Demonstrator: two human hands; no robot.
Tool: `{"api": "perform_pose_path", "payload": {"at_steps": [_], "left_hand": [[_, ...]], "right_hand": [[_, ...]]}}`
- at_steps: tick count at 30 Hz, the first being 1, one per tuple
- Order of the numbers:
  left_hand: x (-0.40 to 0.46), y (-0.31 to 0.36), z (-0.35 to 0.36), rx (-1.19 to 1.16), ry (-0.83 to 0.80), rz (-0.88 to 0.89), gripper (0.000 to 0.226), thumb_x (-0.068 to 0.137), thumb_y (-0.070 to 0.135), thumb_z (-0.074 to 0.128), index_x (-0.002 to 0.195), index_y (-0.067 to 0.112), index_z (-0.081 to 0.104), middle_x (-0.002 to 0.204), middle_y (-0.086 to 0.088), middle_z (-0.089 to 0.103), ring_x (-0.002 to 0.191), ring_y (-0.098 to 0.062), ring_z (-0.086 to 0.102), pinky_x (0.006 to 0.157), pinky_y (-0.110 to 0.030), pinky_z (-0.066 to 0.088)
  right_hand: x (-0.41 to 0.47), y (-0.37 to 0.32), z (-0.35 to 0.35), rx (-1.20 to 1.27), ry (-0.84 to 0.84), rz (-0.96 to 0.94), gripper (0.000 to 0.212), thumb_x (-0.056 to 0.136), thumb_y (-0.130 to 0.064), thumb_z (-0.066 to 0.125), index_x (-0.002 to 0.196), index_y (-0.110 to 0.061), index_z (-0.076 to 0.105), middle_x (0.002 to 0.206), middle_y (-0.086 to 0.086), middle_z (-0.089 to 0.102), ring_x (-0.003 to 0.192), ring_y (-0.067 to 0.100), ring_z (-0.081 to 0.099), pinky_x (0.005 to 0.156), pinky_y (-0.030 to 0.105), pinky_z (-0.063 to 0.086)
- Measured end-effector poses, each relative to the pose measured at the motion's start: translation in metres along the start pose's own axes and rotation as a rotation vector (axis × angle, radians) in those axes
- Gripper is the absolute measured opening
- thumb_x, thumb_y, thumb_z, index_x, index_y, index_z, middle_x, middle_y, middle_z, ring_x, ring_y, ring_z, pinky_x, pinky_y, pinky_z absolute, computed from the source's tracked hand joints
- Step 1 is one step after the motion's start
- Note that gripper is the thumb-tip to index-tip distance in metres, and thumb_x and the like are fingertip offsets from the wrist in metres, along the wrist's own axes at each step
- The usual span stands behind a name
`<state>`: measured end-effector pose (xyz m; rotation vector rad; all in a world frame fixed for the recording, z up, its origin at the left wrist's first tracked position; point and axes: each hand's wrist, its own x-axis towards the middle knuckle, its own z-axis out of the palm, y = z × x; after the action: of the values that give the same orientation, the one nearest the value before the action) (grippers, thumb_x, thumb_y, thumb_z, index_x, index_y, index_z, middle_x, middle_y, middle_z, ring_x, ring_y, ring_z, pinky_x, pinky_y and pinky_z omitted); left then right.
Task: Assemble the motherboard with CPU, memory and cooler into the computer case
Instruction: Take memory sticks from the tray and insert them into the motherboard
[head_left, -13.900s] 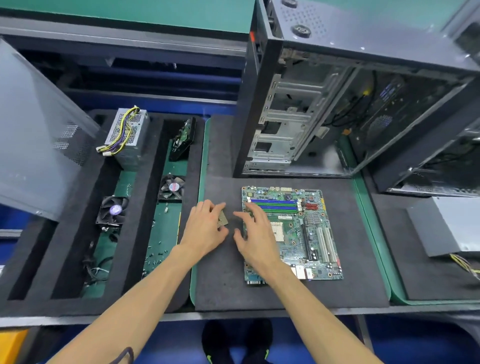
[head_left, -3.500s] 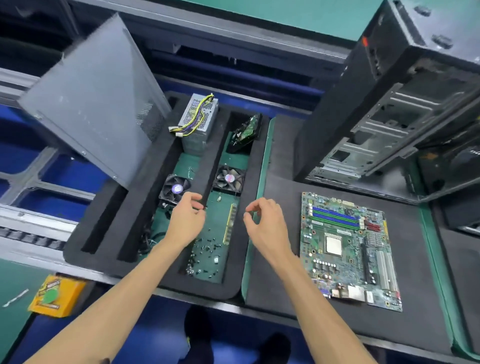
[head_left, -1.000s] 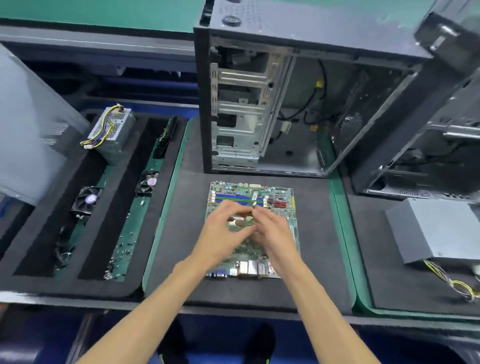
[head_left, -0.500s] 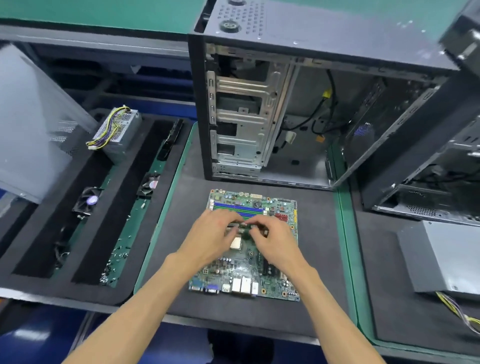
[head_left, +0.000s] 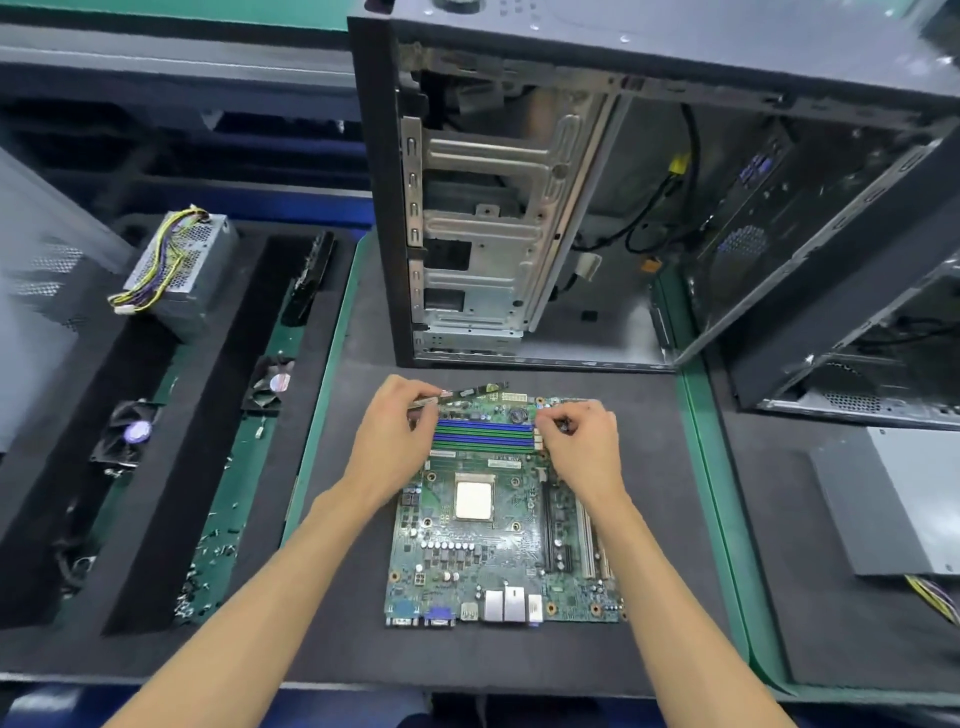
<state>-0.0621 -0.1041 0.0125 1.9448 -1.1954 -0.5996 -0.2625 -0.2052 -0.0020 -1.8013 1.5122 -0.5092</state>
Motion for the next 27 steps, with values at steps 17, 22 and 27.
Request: {"api": "perform_pose_path", "payload": {"at_steps": [17,22,27], "left_hand": [[0.007,-0.017,-0.017,-0.255,0.062,-0.411,0.007,0.09,0.018,0.07,0.091,0.023,0.075,0.091,0.009,0.071,0.088,-0.008,0.064,0.091,-0.035,0.054],[0.007,-0.02,-0.014,-0.258,0.033,-0.46,0.01,0.088,0.023,0.073,0.079,0.024,0.078,0.082,0.012,0.075,0.08,-0.008,0.069,0.072,-0.024,0.048],[0.01,-0.021,-0.012,-0.244,0.01,-0.497,0.009,0.086,0.025,0.075,0.082,0.019,0.08,0.083,0.008,0.075,0.086,-0.011,0.069,0.073,-0.026,0.049]], "right_hand": [[0.0,-0.018,0.014,0.058,-0.052,-0.345,0.015,0.099,-0.02,0.062,0.106,-0.027,0.073,0.095,-0.028,0.06,0.096,-0.002,0.056,0.08,0.006,0.039],[-0.002,-0.022,0.023,0.006,-0.074,-0.361,0.015,0.099,-0.02,0.063,0.108,-0.024,0.074,0.096,-0.02,0.062,0.095,0.004,0.057,0.082,0.013,0.042],[-0.005,-0.023,0.026,-0.026,-0.07,-0.373,0.015,0.099,-0.019,0.064,0.11,-0.022,0.074,0.096,-0.018,0.062,0.095,0.001,0.054,0.083,0.009,0.037]]}}
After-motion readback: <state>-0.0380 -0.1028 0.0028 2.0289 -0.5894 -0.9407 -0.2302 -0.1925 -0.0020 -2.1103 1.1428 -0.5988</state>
